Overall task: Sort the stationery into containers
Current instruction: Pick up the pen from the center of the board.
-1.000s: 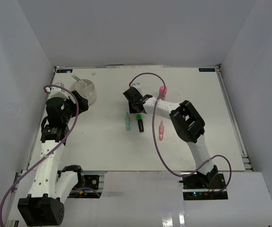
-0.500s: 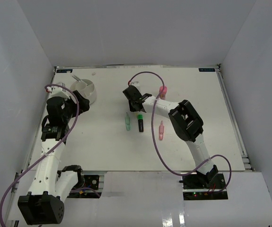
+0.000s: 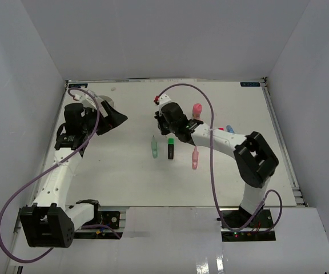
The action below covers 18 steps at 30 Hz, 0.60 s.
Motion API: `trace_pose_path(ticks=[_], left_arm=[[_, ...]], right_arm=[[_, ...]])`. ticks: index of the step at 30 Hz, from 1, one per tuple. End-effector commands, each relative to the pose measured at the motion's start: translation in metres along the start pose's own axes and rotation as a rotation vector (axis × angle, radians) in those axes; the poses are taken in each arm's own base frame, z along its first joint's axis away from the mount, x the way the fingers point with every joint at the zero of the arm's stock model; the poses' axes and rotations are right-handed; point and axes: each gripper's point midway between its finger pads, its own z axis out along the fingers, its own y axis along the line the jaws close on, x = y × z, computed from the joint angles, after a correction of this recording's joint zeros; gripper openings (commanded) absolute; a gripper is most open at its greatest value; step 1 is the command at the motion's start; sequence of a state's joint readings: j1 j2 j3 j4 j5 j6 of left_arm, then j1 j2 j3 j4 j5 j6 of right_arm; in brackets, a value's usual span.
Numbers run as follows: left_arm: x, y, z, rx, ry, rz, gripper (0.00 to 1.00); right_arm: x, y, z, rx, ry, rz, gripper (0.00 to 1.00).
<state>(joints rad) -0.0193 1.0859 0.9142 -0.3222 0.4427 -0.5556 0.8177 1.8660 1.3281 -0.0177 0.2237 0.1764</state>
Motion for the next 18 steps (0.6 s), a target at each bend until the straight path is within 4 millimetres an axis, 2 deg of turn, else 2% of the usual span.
trace_pose_path(ticks=[1,3,4,5,7,8,9,14,17,18], left_arm=[[-0.004,-0.054,-0.002,0.179,0.037,-0.044,0.98],[-0.001,-0.065,0.004,0.190,0.055,-0.063,0.98],[0.005,-0.078,0.009,0.213,0.078,-0.058,0.98],[0.006,-0.083,0.012,0.215,0.082,-0.059,0.98],[0.015,-0.095,0.019,0.230,0.105,-0.068,0.98],[0.013,-0.098,0.022,0.224,0.095,-0.069,0.98],[0.018,-0.105,0.023,0.234,0.104,-0.073,0.98],[0.023,-0.128,0.028,0.267,0.095,-0.073,0.91],[0.031,-0.136,0.037,0.255,0.100,-0.052,0.83],[0.036,-0.137,0.039,0.251,0.107,-0.051,0.77]], right_arm=[[-0.056,0.033,-0.047,-0.166,-0.256,-0.082,0.10],[-0.078,0.044,-0.078,-0.242,-0.367,-0.100,0.11],[-0.066,0.046,-0.082,-0.262,-0.362,-0.114,0.11],[-0.080,0.051,-0.101,-0.296,-0.427,-0.119,0.11],[-0.080,0.055,-0.114,-0.339,-0.461,-0.143,0.12],[-0.071,0.057,-0.118,-0.361,-0.458,-0.151,0.12],[-0.079,0.058,-0.130,-0.373,-0.500,-0.153,0.12],[-0.069,0.058,-0.143,-0.399,-0.519,-0.169,0.13],[-0.066,0.061,-0.147,-0.420,-0.522,-0.171,0.13],[-0.067,0.061,-0.149,-0.426,-0.531,-0.169,0.13]])
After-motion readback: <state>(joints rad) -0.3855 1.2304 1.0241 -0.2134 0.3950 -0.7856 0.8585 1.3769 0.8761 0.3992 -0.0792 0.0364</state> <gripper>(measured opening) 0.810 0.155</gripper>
